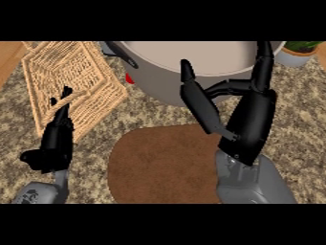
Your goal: Pick the can from the cutting board and place it in the pot
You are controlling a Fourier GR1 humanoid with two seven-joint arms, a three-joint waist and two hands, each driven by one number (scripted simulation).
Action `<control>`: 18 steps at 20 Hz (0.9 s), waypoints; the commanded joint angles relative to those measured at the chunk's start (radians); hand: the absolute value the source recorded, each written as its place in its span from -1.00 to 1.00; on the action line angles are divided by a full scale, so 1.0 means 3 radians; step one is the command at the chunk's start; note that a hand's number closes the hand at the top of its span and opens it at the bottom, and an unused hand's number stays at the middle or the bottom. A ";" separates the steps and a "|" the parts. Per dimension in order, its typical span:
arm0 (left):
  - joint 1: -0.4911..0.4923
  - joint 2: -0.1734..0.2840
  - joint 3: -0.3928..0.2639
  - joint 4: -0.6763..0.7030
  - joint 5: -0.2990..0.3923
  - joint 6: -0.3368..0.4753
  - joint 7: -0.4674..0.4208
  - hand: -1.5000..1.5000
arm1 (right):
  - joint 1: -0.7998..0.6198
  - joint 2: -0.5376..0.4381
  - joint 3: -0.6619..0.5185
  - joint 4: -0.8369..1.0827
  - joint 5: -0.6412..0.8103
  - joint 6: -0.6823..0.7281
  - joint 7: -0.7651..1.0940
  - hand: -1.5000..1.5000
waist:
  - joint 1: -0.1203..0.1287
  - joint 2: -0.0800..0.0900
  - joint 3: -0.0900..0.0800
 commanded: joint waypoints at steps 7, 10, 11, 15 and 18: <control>0.0061 -0.0078 -0.0211 -0.0165 0.0120 -0.0248 0.0140 0.00 | 0.0261 -0.0159 -0.0337 0.0505 -0.1061 -0.0582 -0.0786 -1.00 | -0.0018 0.0172 -0.0007; 0.0113 -0.0024 -0.0157 -0.0179 0.0162 -0.0310 0.0090 0.00 | 0.0424 -0.0238 -0.0323 0.0485 -0.1347 -0.0662 -0.1153 -1.00 | -0.0014 0.0173 -0.0004; 0.0109 -0.0086 -0.0166 -0.0117 0.0150 -0.0281 0.0027 0.00 | 0.0417 -0.0272 -0.0317 0.0477 -0.1471 -0.0633 -0.1277 -1.00 | -0.0055 0.0162 -0.0009; 0.0152 -0.0074 -0.0211 -0.0216 0.0087 -0.0242 0.0071 0.00 | 0.0491 -0.0345 -0.0442 0.0601 -0.1885 -0.0556 -0.1693 -1.00 | -0.0032 0.0164 -0.0003; 0.0131 -0.0115 -0.0269 -0.0201 0.0066 -0.0243 0.0099 0.00 | 0.0646 -0.0301 -0.0466 0.0634 -0.2190 -0.0475 -0.2029 -1.00 | -0.0064 0.0166 -0.0001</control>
